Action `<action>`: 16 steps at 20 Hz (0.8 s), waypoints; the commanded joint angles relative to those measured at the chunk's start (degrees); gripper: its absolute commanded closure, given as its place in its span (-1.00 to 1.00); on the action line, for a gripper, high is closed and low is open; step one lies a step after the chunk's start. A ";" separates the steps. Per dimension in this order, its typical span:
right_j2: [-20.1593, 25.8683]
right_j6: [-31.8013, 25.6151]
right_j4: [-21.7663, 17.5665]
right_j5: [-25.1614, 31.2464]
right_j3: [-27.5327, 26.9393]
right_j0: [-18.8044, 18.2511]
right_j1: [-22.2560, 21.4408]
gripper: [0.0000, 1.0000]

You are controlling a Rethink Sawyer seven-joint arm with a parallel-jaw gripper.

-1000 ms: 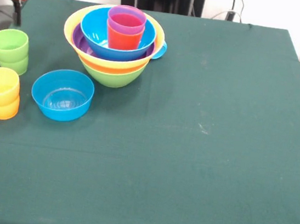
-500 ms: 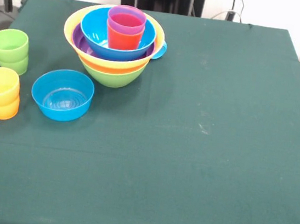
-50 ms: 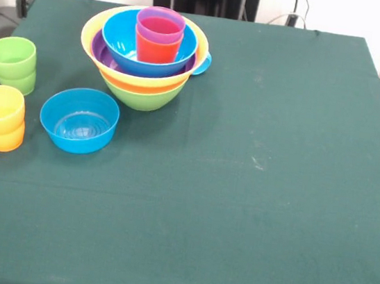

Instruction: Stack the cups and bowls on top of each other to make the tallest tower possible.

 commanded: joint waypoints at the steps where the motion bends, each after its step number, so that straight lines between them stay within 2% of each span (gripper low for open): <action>1: 3.86 -12.89 -5.40 -3.50 1.68 0.51 5.38 -1.00; 16: 4.50 -12.09 -7.43 -4.76 -0.81 0.83 10.07 -1.00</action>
